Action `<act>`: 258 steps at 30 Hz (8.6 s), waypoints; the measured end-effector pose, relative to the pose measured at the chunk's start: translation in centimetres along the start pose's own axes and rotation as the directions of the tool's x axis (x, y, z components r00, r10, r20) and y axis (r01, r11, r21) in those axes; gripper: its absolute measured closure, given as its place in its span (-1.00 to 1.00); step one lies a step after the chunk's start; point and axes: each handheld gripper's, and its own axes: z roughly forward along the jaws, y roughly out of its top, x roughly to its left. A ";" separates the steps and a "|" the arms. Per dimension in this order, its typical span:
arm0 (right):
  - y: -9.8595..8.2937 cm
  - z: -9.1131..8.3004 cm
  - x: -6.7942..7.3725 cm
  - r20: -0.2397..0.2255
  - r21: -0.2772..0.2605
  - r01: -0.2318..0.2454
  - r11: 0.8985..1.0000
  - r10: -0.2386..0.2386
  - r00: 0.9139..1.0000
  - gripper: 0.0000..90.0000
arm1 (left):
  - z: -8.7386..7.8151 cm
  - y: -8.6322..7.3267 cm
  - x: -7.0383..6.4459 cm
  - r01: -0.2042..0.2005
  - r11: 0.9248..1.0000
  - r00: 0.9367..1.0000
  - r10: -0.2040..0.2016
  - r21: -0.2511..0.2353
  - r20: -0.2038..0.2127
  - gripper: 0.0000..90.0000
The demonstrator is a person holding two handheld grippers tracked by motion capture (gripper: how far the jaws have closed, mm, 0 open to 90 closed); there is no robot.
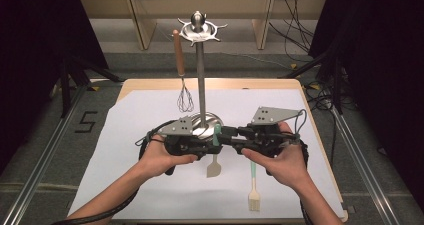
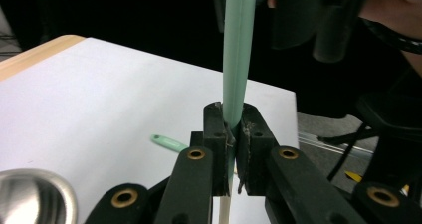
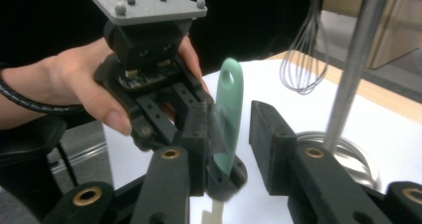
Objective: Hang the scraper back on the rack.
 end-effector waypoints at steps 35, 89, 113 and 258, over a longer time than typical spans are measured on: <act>-7.8 -3.1 -2.1 0.362 -0.009 -0.167 0.986 0.159 0.918 0.28 | -2.6 3.3 2.7 -0.045 0.999 0.995 0.043 -0.019 -0.089 0.86; -9.9 -3.3 -2.3 0.379 -0.010 -0.241 0.970 0.227 0.897 0.27 | -6.8 10.5 5.2 -0.084 0.996 0.991 0.079 -0.044 -0.108 0.86; -9.9 -3.3 -2.3 0.378 -0.013 -0.245 0.969 0.232 0.896 0.27 | -7.4 12.6 6.6 -0.067 0.997 0.993 0.062 -0.042 -0.104 0.86; -11.2 -5.1 -3.6 0.518 0.057 -0.305 0.951 0.233 0.823 0.78 | -8.8 12.2 2.6 -0.092 0.942 0.934 -0.030 -0.322 -0.356 0.98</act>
